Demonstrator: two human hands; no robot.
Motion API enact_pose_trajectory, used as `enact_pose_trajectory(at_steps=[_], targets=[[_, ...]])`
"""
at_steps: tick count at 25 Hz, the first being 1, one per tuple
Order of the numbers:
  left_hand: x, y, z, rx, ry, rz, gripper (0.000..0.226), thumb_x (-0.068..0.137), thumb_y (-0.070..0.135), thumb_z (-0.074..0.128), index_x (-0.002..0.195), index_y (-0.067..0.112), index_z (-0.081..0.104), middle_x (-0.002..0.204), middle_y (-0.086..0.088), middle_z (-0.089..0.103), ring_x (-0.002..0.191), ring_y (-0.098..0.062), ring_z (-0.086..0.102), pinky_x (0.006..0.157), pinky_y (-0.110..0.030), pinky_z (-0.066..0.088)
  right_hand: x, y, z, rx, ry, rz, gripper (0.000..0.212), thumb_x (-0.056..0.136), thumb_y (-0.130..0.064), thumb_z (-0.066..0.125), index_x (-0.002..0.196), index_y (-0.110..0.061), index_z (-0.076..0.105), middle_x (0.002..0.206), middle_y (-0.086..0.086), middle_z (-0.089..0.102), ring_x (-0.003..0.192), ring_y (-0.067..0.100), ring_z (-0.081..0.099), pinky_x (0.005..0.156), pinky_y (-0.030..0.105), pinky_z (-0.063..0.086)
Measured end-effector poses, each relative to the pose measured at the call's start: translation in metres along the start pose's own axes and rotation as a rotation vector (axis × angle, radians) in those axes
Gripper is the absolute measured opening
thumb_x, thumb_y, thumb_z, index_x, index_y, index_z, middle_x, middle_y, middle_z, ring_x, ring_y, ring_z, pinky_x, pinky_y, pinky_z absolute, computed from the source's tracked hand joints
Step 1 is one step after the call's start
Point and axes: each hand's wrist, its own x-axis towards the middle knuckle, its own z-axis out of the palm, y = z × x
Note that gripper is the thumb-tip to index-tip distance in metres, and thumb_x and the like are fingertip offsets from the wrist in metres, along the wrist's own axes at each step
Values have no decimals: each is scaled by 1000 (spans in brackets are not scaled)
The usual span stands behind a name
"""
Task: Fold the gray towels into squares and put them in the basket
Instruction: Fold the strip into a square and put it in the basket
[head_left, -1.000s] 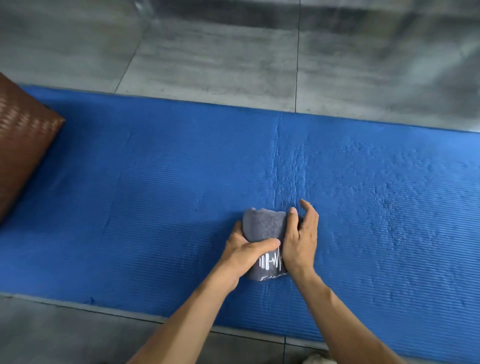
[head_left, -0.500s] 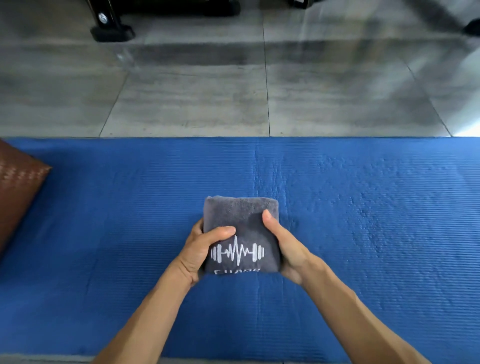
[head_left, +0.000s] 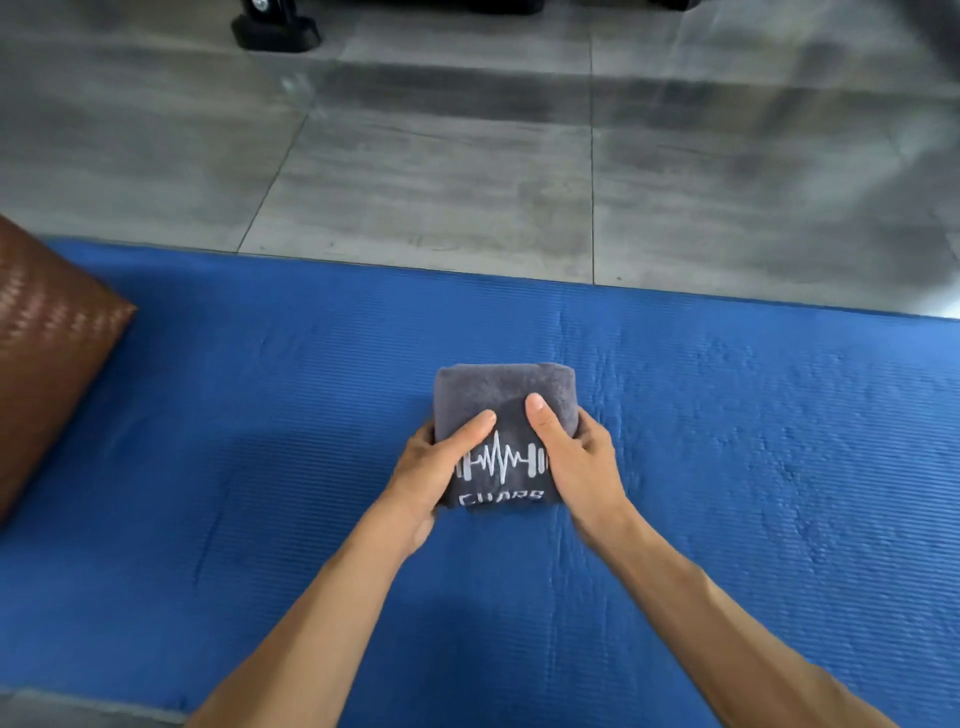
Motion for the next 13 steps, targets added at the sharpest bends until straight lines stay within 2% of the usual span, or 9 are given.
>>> enact_pose_trajectory(at_steps=[3,7,10,13], targets=[[-16,41,-3,6,-121,-22,53,64,42,76,110,18,64,101,-1,75,90,-15,71,81,-39,57,-3,-52,13,-24,50,-2,37,89,-41,69,100,-7,69,97,12,76,93,30,73,82,43,60],[-93,131,-3,-35,-88,12,48,69,36,84,107,15,66,99,-2,76,90,-16,72,81,-37,57,-60,-158,45,-25,27,82,42,91,-43,65,105,-4,68,98,11,76,89,26,74,78,40,61],[-170,200,-4,-10,-35,6,48,69,36,84,107,14,66,100,-1,76,93,-18,72,82,-36,56,-123,-234,69,-21,22,145,48,89,-47,65,108,-3,67,100,12,76,92,28,73,81,43,60],[-246,266,0,37,-18,-29,49,68,39,78,109,15,65,100,0,76,94,-18,72,83,-32,54,-187,-308,84,-20,26,188,42,91,-44,64,106,-6,67,98,12,76,87,25,74,74,37,61]])
